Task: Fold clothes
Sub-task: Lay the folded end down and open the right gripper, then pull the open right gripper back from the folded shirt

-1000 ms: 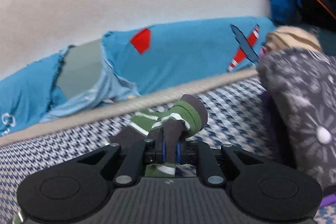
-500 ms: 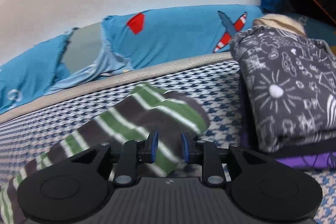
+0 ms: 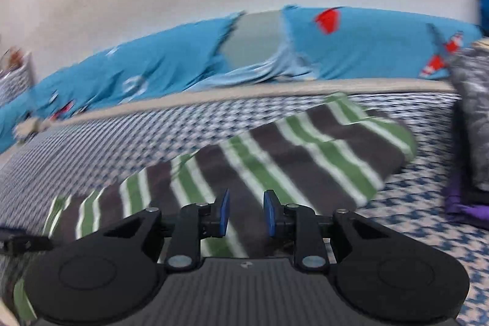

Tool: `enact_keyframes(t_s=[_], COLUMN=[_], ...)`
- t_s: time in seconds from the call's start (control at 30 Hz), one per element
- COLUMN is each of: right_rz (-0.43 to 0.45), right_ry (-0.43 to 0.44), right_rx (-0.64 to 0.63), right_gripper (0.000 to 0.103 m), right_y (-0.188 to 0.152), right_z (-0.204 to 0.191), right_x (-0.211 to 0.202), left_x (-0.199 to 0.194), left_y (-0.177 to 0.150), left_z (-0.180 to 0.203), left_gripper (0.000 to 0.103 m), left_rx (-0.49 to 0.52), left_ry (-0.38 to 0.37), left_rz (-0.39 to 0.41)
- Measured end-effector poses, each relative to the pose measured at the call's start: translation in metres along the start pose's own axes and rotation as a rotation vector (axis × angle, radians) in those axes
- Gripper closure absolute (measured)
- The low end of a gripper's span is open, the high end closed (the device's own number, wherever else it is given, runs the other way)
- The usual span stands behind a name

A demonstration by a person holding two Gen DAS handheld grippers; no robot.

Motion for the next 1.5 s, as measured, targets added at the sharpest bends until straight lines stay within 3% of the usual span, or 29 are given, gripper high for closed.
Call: enact_keyframes(t_s=[0.23, 0.67, 0.8, 0.9, 1.1, 1.33, 1.5], right_rz=[-0.147, -0.148, -0.099, -0.059, -0.056, -0.069, -0.064], right_ry=[0.013, -0.078, 0.006, 0.129, 0.306, 0.408, 0.411], right_rx=[-0.07, -0.116, -0.153, -0.218, -0.308, -0.386, -0.49], right_gripper=[0.08, 0.08, 0.08, 0.079, 0.066, 0.058, 0.055], right_y=[-0.034, -0.056, -0.054, -0.055, -0.068, -0.085, -0.102], right_z=[-0.017, -0.03, -0.053, -0.083, -0.135, -0.178, -0.202], right_x=[0.012, -0.018, -0.036, -0.051, -0.065, -0.068, -0.066], left_x=[0.001, -0.003, -0.009, -0.014, -0.017, -0.016, -0.015], left_y=[-0.014, -0.02, -0.017, -0.013, -0.01, -0.009, -0.009], left_z=[0.003, -0.009, -0.02, -0.036, -0.054, -0.059, -0.063], left_gripper=[0.0, 0.0, 0.0, 0.0, 0.0, 0.0, 0.0], left_rx=[0.003, 0.009, -0.045, -0.116, -0.17, -0.172, -0.191], left_ry=[0.009, 0.037, 0.022, 0.039, 0.066, 0.077, 0.079], left_rz=[-0.029, -0.042, -0.029, -0.008, -0.002, -0.002, -0.003])
Point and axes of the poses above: each gripper's, at about its wrist camera, not at the fingertips, and x roughly the way its jaws point, z to its right, y to its top, the point moved 7 cm from there along x, roughly the way its jaws point, and after that the axes turned 4 degrees about z, right-handed, at the moved point
